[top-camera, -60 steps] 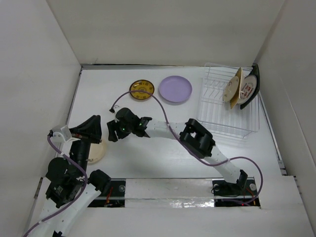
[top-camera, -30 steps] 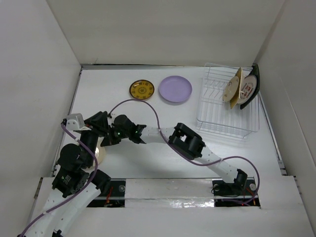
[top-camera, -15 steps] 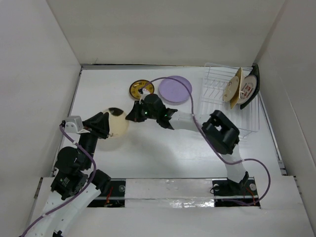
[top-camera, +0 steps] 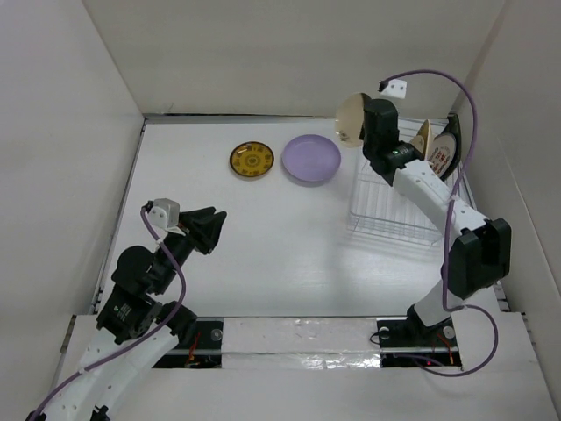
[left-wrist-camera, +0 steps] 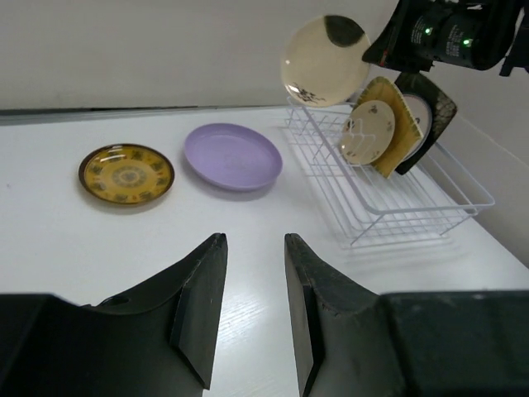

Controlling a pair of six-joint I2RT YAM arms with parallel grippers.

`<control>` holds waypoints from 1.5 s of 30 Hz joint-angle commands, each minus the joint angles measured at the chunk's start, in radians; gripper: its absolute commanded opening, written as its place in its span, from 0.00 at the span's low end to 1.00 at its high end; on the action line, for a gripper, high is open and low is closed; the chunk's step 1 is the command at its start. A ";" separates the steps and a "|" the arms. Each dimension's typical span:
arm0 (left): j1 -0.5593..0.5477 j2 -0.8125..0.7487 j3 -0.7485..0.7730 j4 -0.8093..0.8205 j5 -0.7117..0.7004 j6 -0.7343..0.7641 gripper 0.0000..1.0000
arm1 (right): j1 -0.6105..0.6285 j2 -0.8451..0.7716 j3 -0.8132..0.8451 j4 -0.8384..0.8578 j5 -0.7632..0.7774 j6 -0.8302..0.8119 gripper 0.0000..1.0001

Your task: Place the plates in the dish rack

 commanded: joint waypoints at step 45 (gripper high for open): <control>0.003 0.006 0.022 0.058 0.056 -0.016 0.29 | 0.042 0.229 0.371 -0.271 0.009 -0.258 0.00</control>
